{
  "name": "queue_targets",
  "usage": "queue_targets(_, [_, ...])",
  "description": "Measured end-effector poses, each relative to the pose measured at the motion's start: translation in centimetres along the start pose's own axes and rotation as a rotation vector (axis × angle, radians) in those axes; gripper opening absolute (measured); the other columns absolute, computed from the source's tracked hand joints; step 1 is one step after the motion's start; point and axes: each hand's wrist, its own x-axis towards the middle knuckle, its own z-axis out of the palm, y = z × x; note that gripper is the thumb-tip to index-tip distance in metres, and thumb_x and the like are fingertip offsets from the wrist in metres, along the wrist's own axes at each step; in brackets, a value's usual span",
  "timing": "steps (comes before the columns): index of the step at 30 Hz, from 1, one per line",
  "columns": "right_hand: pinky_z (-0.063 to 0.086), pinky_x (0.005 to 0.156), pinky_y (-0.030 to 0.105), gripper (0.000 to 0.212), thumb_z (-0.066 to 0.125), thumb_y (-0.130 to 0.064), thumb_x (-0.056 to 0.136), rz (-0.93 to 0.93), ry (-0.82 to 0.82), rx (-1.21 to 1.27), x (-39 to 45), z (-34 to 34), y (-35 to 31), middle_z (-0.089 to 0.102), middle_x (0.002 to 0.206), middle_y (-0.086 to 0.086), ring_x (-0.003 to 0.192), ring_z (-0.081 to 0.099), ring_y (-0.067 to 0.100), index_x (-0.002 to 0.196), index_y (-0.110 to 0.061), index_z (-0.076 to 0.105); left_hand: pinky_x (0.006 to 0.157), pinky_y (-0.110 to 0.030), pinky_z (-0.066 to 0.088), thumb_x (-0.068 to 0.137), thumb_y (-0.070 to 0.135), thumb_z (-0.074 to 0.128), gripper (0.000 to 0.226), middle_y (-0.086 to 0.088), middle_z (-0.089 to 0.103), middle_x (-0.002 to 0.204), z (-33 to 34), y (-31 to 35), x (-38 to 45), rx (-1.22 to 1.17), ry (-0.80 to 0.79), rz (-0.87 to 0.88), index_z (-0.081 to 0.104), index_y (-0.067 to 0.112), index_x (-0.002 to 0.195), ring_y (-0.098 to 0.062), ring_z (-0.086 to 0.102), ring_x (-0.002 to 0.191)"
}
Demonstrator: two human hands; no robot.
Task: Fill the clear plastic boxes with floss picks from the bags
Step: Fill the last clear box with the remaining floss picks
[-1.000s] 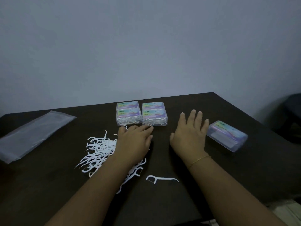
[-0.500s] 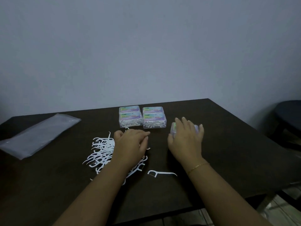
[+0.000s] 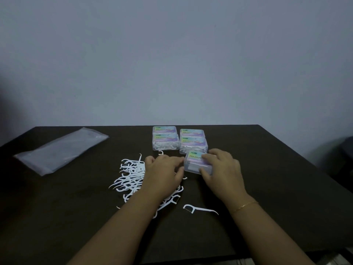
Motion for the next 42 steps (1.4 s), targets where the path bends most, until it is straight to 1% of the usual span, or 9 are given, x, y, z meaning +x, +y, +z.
queue_targets(3, [0.051,0.067,0.035,0.036,0.083,-0.019,0.062,-0.138,0.012,-0.057,0.3,0.9,-0.2,0.070,0.097,-0.002,0.089,0.067,0.019,0.096,-0.021,0.073,0.091,-0.031,0.016,0.095,0.045,0.045,0.058,0.010,0.055,0.124,0.0,0.2,0.1,0.027,-0.033,-0.018,0.025,0.034,0.148,-0.008,0.038,0.124])
queue_targets(8, [0.054,0.057,0.032,0.031,0.086,-0.018,0.054,-0.212,-0.032,-0.156,0.6,0.8,-0.9,0.071,0.079,0.002,0.072,0.068,0.018,0.082,-0.016,0.073,0.092,-0.030,0.015,0.090,0.054,0.049,0.081,0.007,0.051,0.130,0.0,0.0,0.2,0.039,-0.026,-0.023,0.002,0.030,0.152,-0.008,0.036,0.125])
queue_targets(15, [0.046,0.081,0.032,0.027,0.058,-0.021,0.088,-0.313,-0.150,-0.190,0.4,0.2,-2.0,0.063,0.112,0.007,0.097,0.060,0.022,0.113,-0.012,0.061,0.106,-0.033,0.013,0.075,0.073,0.056,0.111,0.007,0.042,0.145,0.4,-1.4,1.4,-0.064,-0.148,-0.056,-0.014,0.028,0.150,-0.008,0.032,0.132])
queue_targets(19, [0.040,0.093,0.032,0.034,0.044,-0.025,0.096,-0.363,-0.204,-0.183,0.7,0.0,-2.3,0.053,0.127,0.006,0.113,0.051,0.021,0.127,-0.013,0.050,0.105,-0.031,0.011,0.076,0.062,0.065,0.116,0.016,0.049,0.139,-0.1,-1.2,2.1,-0.174,-0.231,-0.025,-0.016,0.024,0.150,-0.005,0.030,0.133])
queue_targets(26, [0.046,0.086,0.028,0.034,0.047,-0.032,0.092,-0.285,-0.187,-0.050,3.4,-2.6,-1.2,0.066,0.113,-0.001,0.097,0.059,0.016,0.124,-0.026,0.058,0.107,-0.033,0.016,0.075,0.058,0.070,0.120,0.020,0.055,0.133,0.0,-1.3,2.1,-0.230,-0.260,-0.072,-0.019,0.027,0.148,-0.011,0.027,0.129])
queue_targets(30, [0.042,0.090,0.033,0.031,0.054,-0.022,0.093,-0.123,0.009,0.101,5.0,-1.3,-0.8,0.064,0.116,0.003,0.106,0.057,0.021,0.123,-0.019,0.060,0.110,-0.038,0.013,0.074,0.060,0.068,0.121,0.022,0.053,0.134,0.4,-1.5,2.3,-0.201,-0.263,-0.051,-0.021,0.025,0.148,-0.007,0.024,0.136])
queue_targets(32, [0.039,0.093,0.039,0.035,0.053,-0.020,0.093,-0.097,0.068,0.080,5.4,0.1,-0.4,0.058,0.122,0.006,0.114,0.052,0.024,0.128,-0.018,0.057,0.111,-0.040,0.013,0.075,0.062,0.066,0.120,0.023,0.052,0.135,0.7,-1.7,2.4,-0.178,-0.260,-0.035,-0.021,0.023,0.148,-0.005,0.025,0.137])
queue_targets(37, [0.018,0.111,0.041,0.060,0.034,-0.037,0.100,0.103,-0.197,0.075,5.9,1.4,0.7,0.027,0.150,0.000,0.139,0.017,0.019,0.151,-0.025,0.005,0.109,-0.038,0.013,0.078,0.063,0.060,0.114,0.023,0.050,0.137,1.0,-1.7,2.4,-0.137,-0.245,-0.009,-0.019,0.022,0.149,-0.005,0.026,0.137])
queue_targets(42, [0.000,0.117,0.046,0.062,0.035,-0.036,0.100,0.093,-0.267,0.179,5.9,1.3,1.0,0.002,0.159,-0.006,0.146,-0.004,0.016,0.151,-0.029,-0.001,0.105,-0.037,0.013,0.079,0.064,0.057,0.109,0.021,0.050,0.137,1.2,-1.6,2.4,-0.096,-0.220,-0.003,-0.015,0.023,0.150,-0.006,0.029,0.136])
